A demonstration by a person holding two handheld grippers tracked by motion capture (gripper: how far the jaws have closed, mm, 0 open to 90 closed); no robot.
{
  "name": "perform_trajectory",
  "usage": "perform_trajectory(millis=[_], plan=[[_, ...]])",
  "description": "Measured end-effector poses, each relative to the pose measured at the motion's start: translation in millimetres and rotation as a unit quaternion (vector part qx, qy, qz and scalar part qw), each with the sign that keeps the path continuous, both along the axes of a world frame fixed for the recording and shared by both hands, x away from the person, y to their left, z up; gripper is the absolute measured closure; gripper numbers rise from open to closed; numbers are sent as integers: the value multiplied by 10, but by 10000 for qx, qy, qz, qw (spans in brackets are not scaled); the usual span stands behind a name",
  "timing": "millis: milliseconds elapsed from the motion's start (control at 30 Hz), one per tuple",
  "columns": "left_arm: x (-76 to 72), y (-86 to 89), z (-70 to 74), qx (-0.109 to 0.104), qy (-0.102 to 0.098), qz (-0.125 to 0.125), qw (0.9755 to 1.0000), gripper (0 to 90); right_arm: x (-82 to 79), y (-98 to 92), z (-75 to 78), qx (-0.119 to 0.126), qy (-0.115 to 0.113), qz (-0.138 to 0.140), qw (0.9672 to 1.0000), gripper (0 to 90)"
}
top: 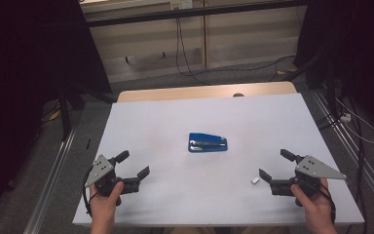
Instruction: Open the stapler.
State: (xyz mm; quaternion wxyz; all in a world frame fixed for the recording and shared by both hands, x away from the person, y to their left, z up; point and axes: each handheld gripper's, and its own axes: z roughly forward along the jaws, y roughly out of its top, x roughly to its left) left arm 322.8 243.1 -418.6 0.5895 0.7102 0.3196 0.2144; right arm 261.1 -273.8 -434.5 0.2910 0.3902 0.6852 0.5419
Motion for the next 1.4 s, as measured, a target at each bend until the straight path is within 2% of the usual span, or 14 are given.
perform_trajectory(millis=[133,500,567,633,700,833,967,1067,1133,1267,1400], plan=[[-2,-6,-3,1,32,-6,10000,37,10,3,-11,-32,74,-7,10000,25],[11,-59,-6,-5,56,-103,9999,37,42,18,-17,-20,80,20,10000,25],[36,-104,-8,-7,121,-215,9997,35,57,25,-15,19,87,24,10000,24],[59,-149,0,86,132,-287,9995,29,73,38,-18,-24,76,40,10000,24],[84,-204,8,60,159,-385,9991,25,86,47,-21,-6,77,58,10000,24],[135,-295,25,9,185,-437,9989,21,95,48,-19,-3,69,42,10000,25],[235,-447,25,161,252,-563,9980,22,95,34,-21,13,58,27,10000,25],[299,-559,13,138,303,-632,9974,22,95,41,-25,-12,76,65,9999,25],[343,-624,8,220,287,-674,9971,24,96,46,-24,-53,61,76,9999,25],[446,-739,-3,123,321,-713,9969,37,96,38,-21,-87,49,47,9999,26],[551,-839,-34,147,414,-743,9963,46,105,29,-17,-135,29,3,9999,26]])
